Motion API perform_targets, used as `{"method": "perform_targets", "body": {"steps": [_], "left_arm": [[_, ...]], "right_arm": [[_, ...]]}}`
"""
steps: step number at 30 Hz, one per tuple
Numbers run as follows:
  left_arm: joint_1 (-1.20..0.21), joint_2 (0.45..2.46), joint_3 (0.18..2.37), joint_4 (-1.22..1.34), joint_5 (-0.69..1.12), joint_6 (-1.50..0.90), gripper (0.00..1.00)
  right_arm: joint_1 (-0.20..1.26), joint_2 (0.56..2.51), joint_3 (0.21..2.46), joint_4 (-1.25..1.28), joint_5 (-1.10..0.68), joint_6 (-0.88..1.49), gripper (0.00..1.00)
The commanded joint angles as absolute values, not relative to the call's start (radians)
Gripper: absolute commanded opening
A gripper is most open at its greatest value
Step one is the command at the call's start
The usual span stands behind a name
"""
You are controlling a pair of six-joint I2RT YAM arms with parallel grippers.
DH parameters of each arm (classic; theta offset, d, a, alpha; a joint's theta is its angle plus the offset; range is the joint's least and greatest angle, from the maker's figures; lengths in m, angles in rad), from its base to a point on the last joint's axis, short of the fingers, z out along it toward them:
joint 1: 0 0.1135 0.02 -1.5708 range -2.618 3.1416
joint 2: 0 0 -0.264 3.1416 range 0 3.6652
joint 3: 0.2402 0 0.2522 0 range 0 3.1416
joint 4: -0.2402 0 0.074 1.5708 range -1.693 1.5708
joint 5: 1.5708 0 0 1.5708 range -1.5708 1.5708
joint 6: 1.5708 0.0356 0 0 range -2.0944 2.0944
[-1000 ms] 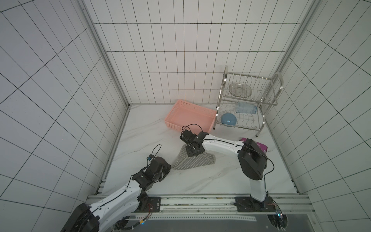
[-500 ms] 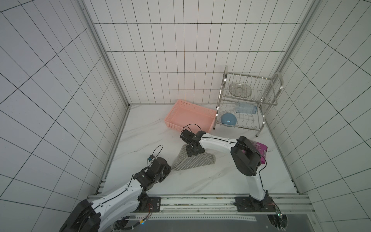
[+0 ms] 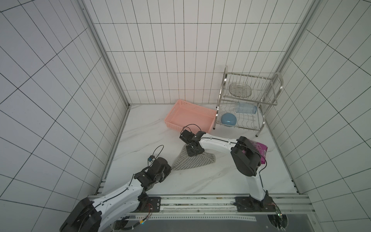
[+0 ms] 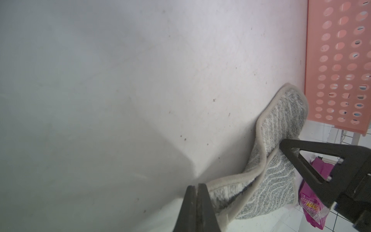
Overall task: Fold the square dishcloth
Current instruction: Adjust the cleaning item at the center of the board.
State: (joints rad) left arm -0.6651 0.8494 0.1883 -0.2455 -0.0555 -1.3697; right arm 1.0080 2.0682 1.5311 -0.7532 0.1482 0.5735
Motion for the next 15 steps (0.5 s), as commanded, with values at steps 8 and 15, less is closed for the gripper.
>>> {"method": "perform_targets", "body": {"steps": [8, 15], "left_arm": [[-0.669, 0.825, 0.21, -0.26, -0.078, -1.368, 0.0], [-0.669, 0.794, 0.214, -0.294, -0.093, -1.364, 0.0]], "right_arm": [[1.018, 1.94, 1.484, -0.783, 0.157, 0.575, 0.48], [0.97, 1.769, 1.336, -0.738, 0.083, 0.564, 0.58]]}}
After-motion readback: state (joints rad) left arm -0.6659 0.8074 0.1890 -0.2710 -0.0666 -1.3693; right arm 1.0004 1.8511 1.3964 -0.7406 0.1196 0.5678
